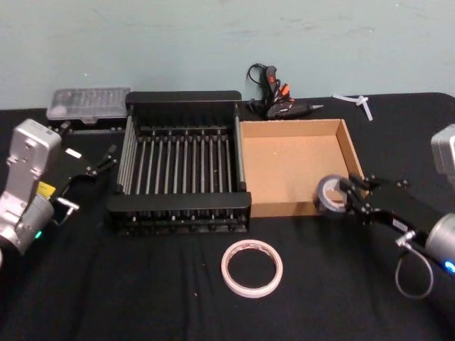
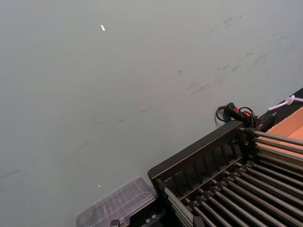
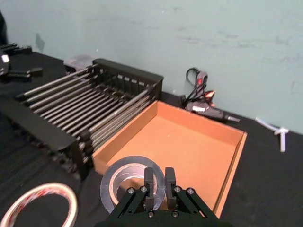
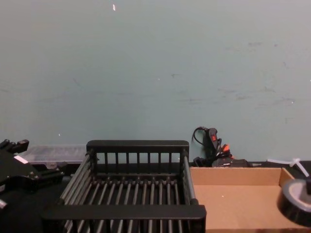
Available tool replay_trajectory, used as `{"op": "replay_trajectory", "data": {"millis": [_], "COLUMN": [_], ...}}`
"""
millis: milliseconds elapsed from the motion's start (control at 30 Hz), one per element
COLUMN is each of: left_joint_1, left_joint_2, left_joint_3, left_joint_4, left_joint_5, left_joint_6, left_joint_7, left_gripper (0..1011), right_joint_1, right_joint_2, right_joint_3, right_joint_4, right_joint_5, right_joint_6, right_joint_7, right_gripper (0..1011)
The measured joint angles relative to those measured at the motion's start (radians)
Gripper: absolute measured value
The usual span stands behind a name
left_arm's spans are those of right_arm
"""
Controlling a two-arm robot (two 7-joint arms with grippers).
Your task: Pick up the white tape and place it into the black box , Pick up the silver tape and place it into the brown box.
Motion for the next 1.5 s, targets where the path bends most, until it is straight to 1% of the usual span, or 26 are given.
{"op": "replay_trajectory", "data": {"millis": [100,167,267,333,433,467,567,700,800,833,1067,1100,1333,1500], "left_joint_1": [0.000,0.000,0.000,0.000,0.000,0.000,0.000,0.000,0.000,0.000,0.000,0.000,0.000,0.000], "left_joint_2": [0.000,0.000,0.000,0.000,0.000,0.000,0.000,0.000,0.000,0.000,0.000,0.000,0.000,0.000], "left_joint_3": [0.000,0.000,0.000,0.000,0.000,0.000,0.000,0.000,0.000,0.000,0.000,0.000,0.000,0.000], "left_joint_4": [0.000,0.000,0.000,0.000,0.000,0.000,0.000,0.000,0.000,0.000,0.000,0.000,0.000,0.000], "left_joint_5": [0.000,0.000,0.000,0.000,0.000,0.000,0.000,0.000,0.000,0.000,0.000,0.000,0.000,0.000], "left_joint_6": [0.000,0.000,0.000,0.000,0.000,0.000,0.000,0.000,0.000,0.000,0.000,0.000,0.000,0.000], "left_joint_7": [0.000,0.000,0.000,0.000,0.000,0.000,0.000,0.000,0.000,0.000,0.000,0.000,0.000,0.000], "left_gripper": [1001,1001,1001,1001,1001,1001,1001,1001,1001,1001,1001,1001,1001,1001], "right_joint_1": [0.045,0.054,0.099,0.117,0.164,0.164,0.209,0.246,0.281,0.300,0.374,0.390,0.443,0.462], "right_joint_2": [-0.016,-0.019,-0.037,-0.045,-0.066,-0.066,-0.089,-0.109,-0.131,-0.142,-0.191,-0.202,-0.242,-0.260], "right_joint_3": [-0.013,-0.016,-0.029,-0.034,-0.050,-0.050,-0.067,-0.079,-0.090,-0.094,-0.109,-0.111,-0.118,-0.120], "right_joint_4": [0.019,0.023,0.050,0.063,0.103,0.103,0.147,0.185,0.225,0.247,0.343,0.368,0.463,0.507], "right_joint_5": [-0.013,-0.016,-0.031,-0.038,-0.056,-0.056,-0.077,-0.094,-0.110,-0.119,-0.157,-0.166,-0.193,-0.205], "right_joint_6": [0.004,0.005,0.007,0.007,0.004,0.004,-0.001,-0.005,-0.006,-0.008,-0.011,-0.009,0.012,0.029], "right_joint_7": [-0.016,-0.019,-0.029,-0.032,-0.036,-0.036,-0.041,-0.044,-0.050,-0.054,-0.070,-0.075,-0.083,-0.081], "right_gripper": [145,145,146,145,145,146,145,145,146,146,146,146,146,146]}}
